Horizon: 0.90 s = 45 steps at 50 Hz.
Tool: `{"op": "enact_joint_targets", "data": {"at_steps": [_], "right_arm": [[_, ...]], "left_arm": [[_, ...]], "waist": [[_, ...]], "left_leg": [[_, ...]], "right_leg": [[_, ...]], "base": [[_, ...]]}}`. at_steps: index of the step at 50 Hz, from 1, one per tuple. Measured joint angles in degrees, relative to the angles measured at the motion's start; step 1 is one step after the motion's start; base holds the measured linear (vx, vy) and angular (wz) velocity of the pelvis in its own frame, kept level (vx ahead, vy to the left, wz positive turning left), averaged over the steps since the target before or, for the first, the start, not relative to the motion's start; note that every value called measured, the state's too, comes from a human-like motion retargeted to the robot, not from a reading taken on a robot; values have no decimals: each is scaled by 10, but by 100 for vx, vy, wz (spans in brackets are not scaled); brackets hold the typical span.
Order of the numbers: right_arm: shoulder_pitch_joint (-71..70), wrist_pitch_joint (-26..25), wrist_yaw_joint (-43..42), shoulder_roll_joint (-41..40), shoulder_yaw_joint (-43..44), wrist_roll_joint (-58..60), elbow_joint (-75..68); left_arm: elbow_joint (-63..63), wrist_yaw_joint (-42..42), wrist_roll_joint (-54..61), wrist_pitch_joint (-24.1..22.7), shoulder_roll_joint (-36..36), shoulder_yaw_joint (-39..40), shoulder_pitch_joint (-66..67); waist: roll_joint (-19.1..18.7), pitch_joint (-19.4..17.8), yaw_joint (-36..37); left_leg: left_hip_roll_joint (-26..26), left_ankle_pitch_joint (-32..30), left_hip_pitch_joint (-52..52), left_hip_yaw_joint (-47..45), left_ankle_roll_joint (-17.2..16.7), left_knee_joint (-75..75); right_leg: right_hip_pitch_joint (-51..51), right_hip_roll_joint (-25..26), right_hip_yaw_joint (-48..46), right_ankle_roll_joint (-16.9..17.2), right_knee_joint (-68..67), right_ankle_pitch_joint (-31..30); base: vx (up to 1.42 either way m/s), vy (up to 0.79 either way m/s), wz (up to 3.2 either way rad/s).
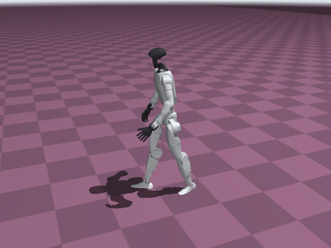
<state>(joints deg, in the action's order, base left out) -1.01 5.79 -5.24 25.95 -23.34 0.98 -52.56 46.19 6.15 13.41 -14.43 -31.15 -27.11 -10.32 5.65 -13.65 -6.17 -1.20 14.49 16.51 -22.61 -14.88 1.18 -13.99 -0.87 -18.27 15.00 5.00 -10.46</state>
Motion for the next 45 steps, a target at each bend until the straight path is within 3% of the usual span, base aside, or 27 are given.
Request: {"op": "enact_joint_targets", "data": {"at_steps": [4, 8, 12, 17, 20, 23, 28, 30, 32, 37, 41, 45], "right_arm": [[0, -2, -2, -1, 5, 5, -14], [13, -11, -17, -6, 8, 15, -32], [26, -20, -31, -11, 7, 12, -36], [11, -18, -33, 4, -13, 8, -8], [-7, -14, -35, 17, -26, 21, 17], [-23, -8, -40, 29, -33, 32, 43], [-37, 8, -36, 47, -32, 29, 85], [-34, 16, -27, 54, -29, 21, 100], [-28, 21, -24, 60, -25, 15, 115], [-19, 29, -50, 74, 4, 6, 169], [-17, 38, -86, 94, 49, -16, 243], [-38, 53, -113, 133, 89, -42, 331]], "left_arm": [[14, 4, -1, 5, 8, 2, -1], [25, 17, -2, 27, 23, 8, 45], [27, 17, -4, 61, 35, 12, 115], [44, 18, 7, 73, 65, 53, 185], [58, 26, 11, 69, 85, 87, 219], [64, 31, 18, 63, 97, 109, 245], [60, 12, 6, 51, 100, 122, 273], [54, 0, -6, 46, 97, 121, 283], [47, -8, -12, 45, 93, 120, 290], [25, -5, 1, 54, 70, 130, 260], [-1, 18, 10, 58, 49, 135, 188], [-38, 44, 8, 54, 25, 123, 78]], "waist": [[-9, 8, -2], [-9, 15, 3], [-2, 34, 13], [-3, 55, 50], [1, 54, 84], [5, 48, 112], [-26, 26, 134], [-41, 20, 131], [-44, 25, 124], [-55, 40, 108], [-56, 49, 88], [-56, 73, 59]], "left_leg": [[-8, 2, 26, 0, 8, 40], [-15, -45, 20, 14, 56, 154], [-39, -107, -93, 28, 129, 399], [-73, -76, -257, 14, 163, 569], [-78, -57, -307, -13, 155, 529], [-70, -72, -319, -42, 132, 380], [-52, -144, -253, -73, 53, -6], [-59, -137, -245, -69, 18, -62], [-61, -141, -245, -66, 4, -62], [-79, -226, -200, -80, 16, -62], [-77, -187, -153, -76, 41, -48], [-75, -149, -140, -69, 42, -23]], "right_leg": [[34, 1, -10, 0, -1, -30], [83, -26, 9, 0, -33, -1], [110, -61, 29, 0, -77, 54], [106, -67, 59, 0, -106, 94], [113, -65, 89, 0, -108, 107], [127, -62, 117, 0, -105, 118], [187, -34, 143, 0, -102, 148], [219, -27, 148, 0, -103, 165], [243, -34, 153, -3, -111, 180], [267, -25, 165, -46, -181, 183], [231, -34, 166, -71, -324, 123], [139, -63, 125, -89, -496, 94]], "base": [[68, -3, -7], [73, 6, -3], [65, 5, 1], [53, 0, -47], [47, 1, -95], [46, 4, -92], [52, 16, -64], [59, 31, -29], [61, 30, -17], [59, 24, -20], [50, 26, -5], [38, 23, 11]]}}
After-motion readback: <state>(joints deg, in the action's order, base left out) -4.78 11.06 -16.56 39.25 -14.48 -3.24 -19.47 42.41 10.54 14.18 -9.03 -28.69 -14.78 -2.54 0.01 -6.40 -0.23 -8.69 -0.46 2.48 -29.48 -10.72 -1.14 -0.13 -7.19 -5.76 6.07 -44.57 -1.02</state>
